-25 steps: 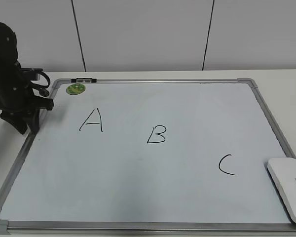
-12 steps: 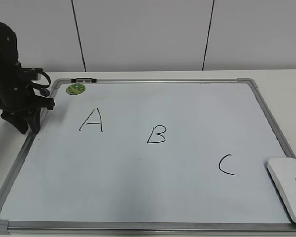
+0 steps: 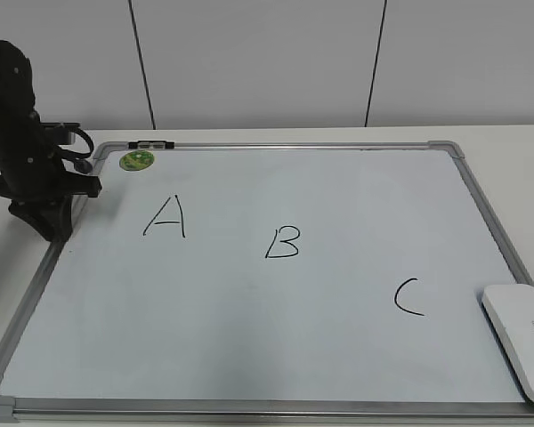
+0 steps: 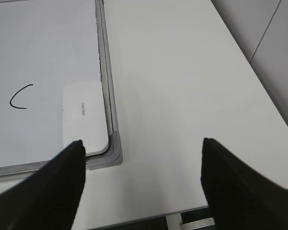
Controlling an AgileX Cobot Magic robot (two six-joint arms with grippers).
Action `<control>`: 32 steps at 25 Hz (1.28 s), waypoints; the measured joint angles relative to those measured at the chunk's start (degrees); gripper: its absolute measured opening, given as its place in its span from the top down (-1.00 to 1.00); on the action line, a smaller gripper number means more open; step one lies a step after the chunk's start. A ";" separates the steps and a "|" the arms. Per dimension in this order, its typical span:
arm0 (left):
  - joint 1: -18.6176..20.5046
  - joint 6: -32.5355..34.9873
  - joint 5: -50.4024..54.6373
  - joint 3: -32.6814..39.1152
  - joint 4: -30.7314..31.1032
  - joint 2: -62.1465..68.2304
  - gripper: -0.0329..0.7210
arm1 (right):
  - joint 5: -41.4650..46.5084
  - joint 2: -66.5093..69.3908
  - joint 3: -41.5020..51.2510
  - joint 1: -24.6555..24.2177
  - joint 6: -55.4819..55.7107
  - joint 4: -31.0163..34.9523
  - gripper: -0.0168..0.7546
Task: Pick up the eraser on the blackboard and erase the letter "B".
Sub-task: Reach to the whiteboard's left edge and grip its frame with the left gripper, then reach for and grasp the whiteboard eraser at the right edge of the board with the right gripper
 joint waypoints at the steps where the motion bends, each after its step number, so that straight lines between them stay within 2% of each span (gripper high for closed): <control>1: 0.00 0.00 0.00 0.00 0.00 0.00 0.48 | 0.00 0.00 0.00 0.00 0.00 0.00 -0.48; 4: 0.00 0.00 0.00 0.00 -0.08 0.00 0.66 | 0.00 0.00 0.00 0.00 0.00 0.00 -0.48; 7: 0.00 0.00 0.00 0.00 0.03 0.00 0.73 | 0.00 0.00 0.00 0.00 0.00 0.00 -0.48; 19: 0.04 -0.02 0.00 -0.12 0.13 0.00 0.75 | 0.00 0.00 0.00 0.00 0.00 0.12 -0.48; 22: 0.04 -0.02 0.00 -0.12 0.46 0.00 0.75 | 0.00 0.58 -0.27 0.00 0.00 2.22 -0.48; 28: 0.04 -0.12 -0.09 -0.12 0.80 0.00 0.75 | -2.51 15.60 -3.79 0.00 -0.15 5.57 -0.48; 32: 0.04 -0.12 -0.09 -0.12 0.83 0.00 0.75 | -8.49 26.00 -5.72 0.00 -0.76 5.66 -0.48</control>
